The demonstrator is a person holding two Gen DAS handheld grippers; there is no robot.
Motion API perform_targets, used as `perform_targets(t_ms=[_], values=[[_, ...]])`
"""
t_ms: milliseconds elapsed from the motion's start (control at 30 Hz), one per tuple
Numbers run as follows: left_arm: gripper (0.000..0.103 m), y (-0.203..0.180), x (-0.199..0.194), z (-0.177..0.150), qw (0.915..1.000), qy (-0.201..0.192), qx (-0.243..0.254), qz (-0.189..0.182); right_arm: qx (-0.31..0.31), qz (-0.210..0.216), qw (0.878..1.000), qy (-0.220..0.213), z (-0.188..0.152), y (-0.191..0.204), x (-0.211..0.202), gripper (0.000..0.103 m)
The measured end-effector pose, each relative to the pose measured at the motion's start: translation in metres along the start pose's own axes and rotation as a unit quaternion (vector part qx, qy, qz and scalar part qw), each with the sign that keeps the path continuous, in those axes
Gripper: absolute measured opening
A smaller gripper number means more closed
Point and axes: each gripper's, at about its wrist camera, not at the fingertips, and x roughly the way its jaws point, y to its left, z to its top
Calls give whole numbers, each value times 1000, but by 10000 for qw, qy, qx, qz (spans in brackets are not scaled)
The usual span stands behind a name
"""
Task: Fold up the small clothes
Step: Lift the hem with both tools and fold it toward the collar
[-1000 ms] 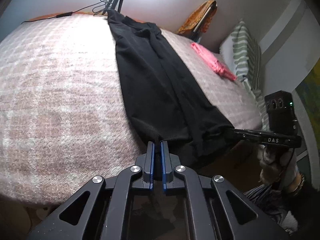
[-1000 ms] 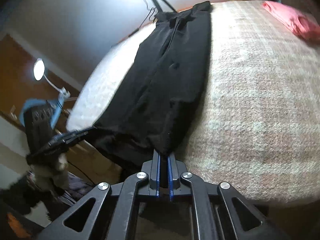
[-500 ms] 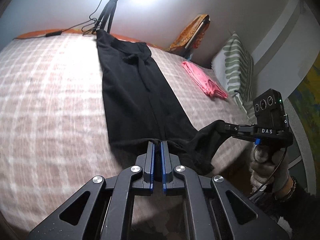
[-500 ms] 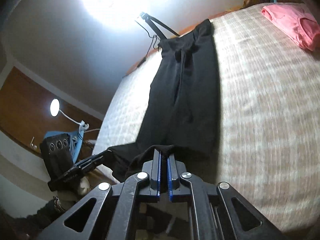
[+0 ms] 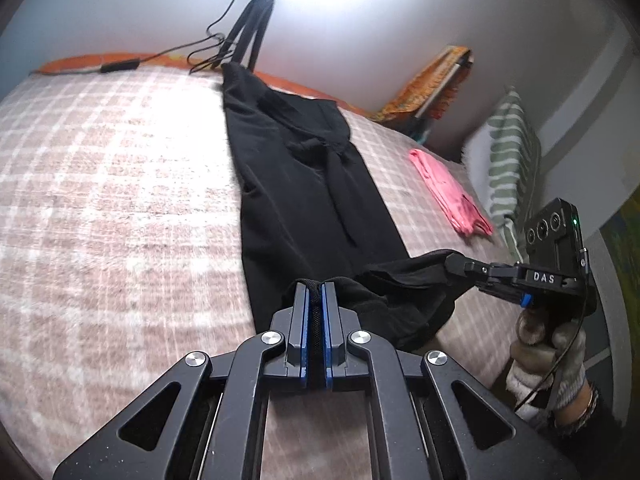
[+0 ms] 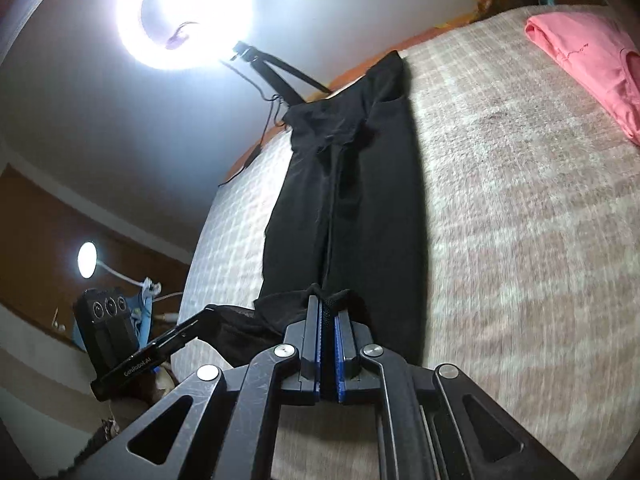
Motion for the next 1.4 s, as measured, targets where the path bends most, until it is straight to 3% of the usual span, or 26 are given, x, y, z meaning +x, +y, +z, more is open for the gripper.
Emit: perform_targets(t_ms=[267, 400, 433, 500, 533, 633, 700, 767, 967, 1133, 1400], values=[[4, 16, 25, 10, 9996, 166, -168, 139, 205, -229, 9995, 107, 15, -16, 28, 3], [6, 22, 28, 10, 9993, 218, -242, 156, 311, -207, 9991, 220, 16, -26, 34, 9], [10, 23, 27, 10, 9993, 204, -254, 188, 318, -216, 9990, 217, 16, -27, 32, 12], [20, 24, 20, 12, 9993, 119, -259, 250, 304, -219, 9992, 119, 17, -28, 20, 38], [29, 25, 16, 13, 9993, 68, -259, 268, 255, -221, 9994, 30, 17, -27, 14, 39], [29, 22, -2, 14, 9996, -197, -98, 179, -169, -274, 9994, -151, 13, -13, -4, 38], [29, 13, -13, 9, 9993, -262, 268, 60, -557, -199, 9982, -99, 7, 0, -9, 32], [28, -3, -16, -1, 9966, -134, 811, -10, -1040, -227, 9943, 50, -1, 15, -9, 28], [23, -29, 10, -22, 9884, 534, 1414, -175, -1778, -355, 9807, 727, -27, 35, 22, 20], [23, -32, 32, -19, 9873, 742, 1402, -38, -2011, -470, 9736, 977, -32, 38, 39, 20], [23, -18, 41, 17, 9940, 323, 985, 344, -1955, -952, 9742, 609, 1, 35, 50, 20]])
